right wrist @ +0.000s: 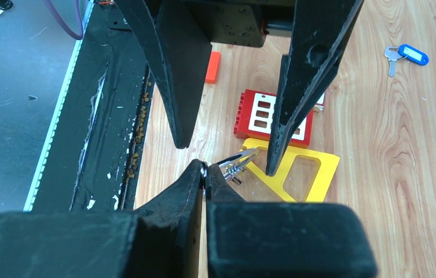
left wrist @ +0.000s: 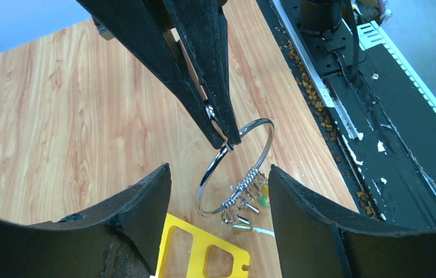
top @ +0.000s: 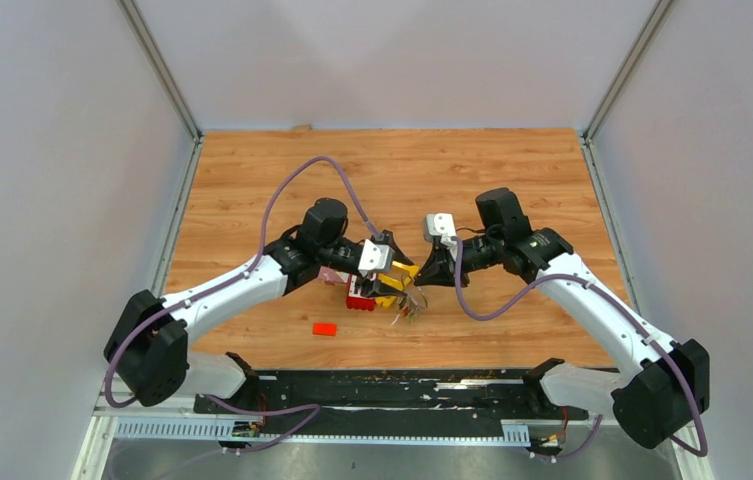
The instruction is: Put the keys on the keyring
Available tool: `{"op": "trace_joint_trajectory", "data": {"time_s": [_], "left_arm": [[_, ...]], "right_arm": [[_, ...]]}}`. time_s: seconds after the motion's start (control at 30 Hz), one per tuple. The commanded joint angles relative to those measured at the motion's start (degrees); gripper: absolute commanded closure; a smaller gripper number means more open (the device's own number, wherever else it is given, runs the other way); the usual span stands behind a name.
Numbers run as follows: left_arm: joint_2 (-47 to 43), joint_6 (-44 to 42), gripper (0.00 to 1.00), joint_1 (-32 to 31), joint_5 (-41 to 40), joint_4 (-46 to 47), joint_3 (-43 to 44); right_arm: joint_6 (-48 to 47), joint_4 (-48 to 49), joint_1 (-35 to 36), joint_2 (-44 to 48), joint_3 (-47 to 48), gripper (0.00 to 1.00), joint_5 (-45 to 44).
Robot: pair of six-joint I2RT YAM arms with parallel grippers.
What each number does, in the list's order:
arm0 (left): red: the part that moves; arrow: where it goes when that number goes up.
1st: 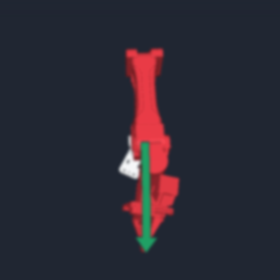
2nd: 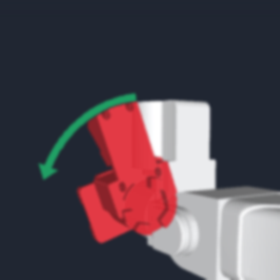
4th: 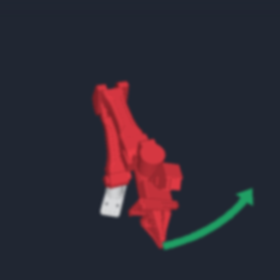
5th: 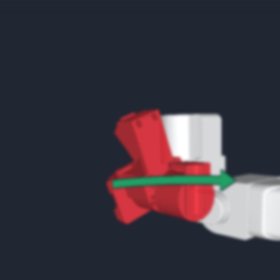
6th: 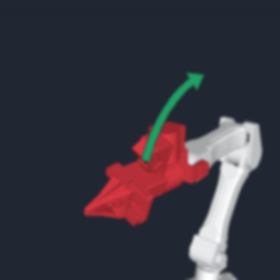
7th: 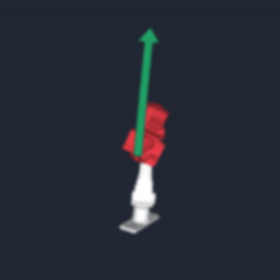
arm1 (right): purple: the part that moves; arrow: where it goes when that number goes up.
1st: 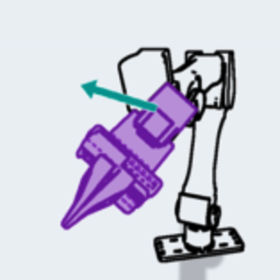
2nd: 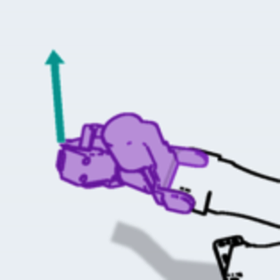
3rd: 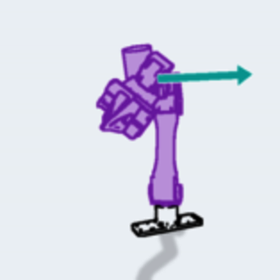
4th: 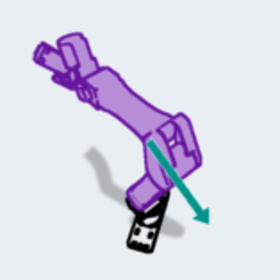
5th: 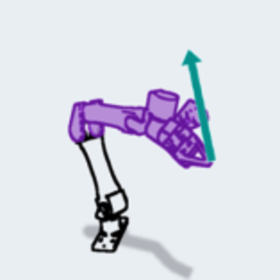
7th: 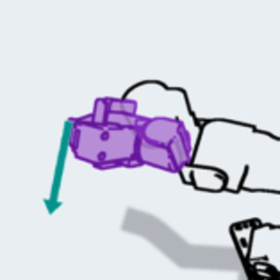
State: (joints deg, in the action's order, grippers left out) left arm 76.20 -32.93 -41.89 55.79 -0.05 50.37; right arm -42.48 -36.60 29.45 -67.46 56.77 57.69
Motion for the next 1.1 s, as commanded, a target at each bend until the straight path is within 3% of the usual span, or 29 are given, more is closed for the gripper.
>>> {"op": "trace_joint_trajectory", "data": {"time_s": [0.0,0.57,1.0,1.07], "left_arm": [[1.9,-0.2,0.31,-1.4,0.8,3.3,1.3],[5.8,8.5,0.55,-2.6,4.5,8.6,3.4],[6.7,6.0,1.00,-2.6,5.1,4.7,4.2],[6.3,6.0,1.00,-2.6,5.1,5.7,3.5]], "right_arm": [[0.8,2.1,-0.1,0.4,2.5,1.00,3.8],[1.7,3.5,-0.2,0.4,1.2,1.00,3.0],[1.7,4.2,-0.2,1.9,-0.1,1.00,0.9],[2.4,5.0,-0.2,2.5,-0.5,0.99,0.9]]}}
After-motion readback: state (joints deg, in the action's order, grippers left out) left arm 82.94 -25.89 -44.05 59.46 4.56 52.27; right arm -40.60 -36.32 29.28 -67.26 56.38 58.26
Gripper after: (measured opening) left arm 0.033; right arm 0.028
